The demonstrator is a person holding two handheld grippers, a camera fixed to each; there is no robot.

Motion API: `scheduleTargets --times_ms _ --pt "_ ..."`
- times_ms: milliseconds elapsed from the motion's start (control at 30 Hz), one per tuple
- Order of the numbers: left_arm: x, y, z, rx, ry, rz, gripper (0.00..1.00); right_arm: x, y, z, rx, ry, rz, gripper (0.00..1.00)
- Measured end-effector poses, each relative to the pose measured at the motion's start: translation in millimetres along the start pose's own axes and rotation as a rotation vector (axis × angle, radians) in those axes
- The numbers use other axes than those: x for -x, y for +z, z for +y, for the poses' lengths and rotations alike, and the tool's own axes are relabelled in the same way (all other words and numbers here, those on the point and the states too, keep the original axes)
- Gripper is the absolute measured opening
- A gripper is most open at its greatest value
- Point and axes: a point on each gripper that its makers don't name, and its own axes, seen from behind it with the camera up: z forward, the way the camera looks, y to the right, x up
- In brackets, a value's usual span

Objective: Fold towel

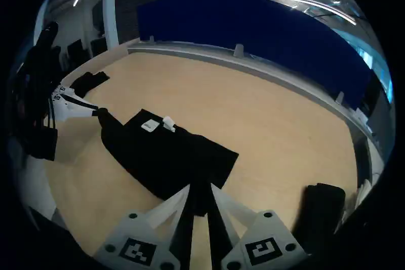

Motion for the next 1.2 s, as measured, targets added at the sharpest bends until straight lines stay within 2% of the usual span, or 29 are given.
scheduleTargets --times_ms 267,667,967,1200 --pt "0.0 19.6 -4.0 -0.006 0.008 -0.012 0.11 1.0 17.9 12.4 0.016 0.008 -0.018 0.14" --pt "6.9 38.9 -7.6 -0.010 -0.005 -0.025 0.11 11.5 36.0 17.7 0.033 0.020 -0.043 0.14" --pt "7.3 61.9 -16.7 -0.033 -0.002 -0.033 0.11 14.5 53.8 26.2 0.052 0.055 -0.053 0.15" --pt "5.1 79.0 -23.3 -0.048 0.002 -0.043 0.12 14.1 67.2 32.9 0.072 0.048 -0.064 0.17"
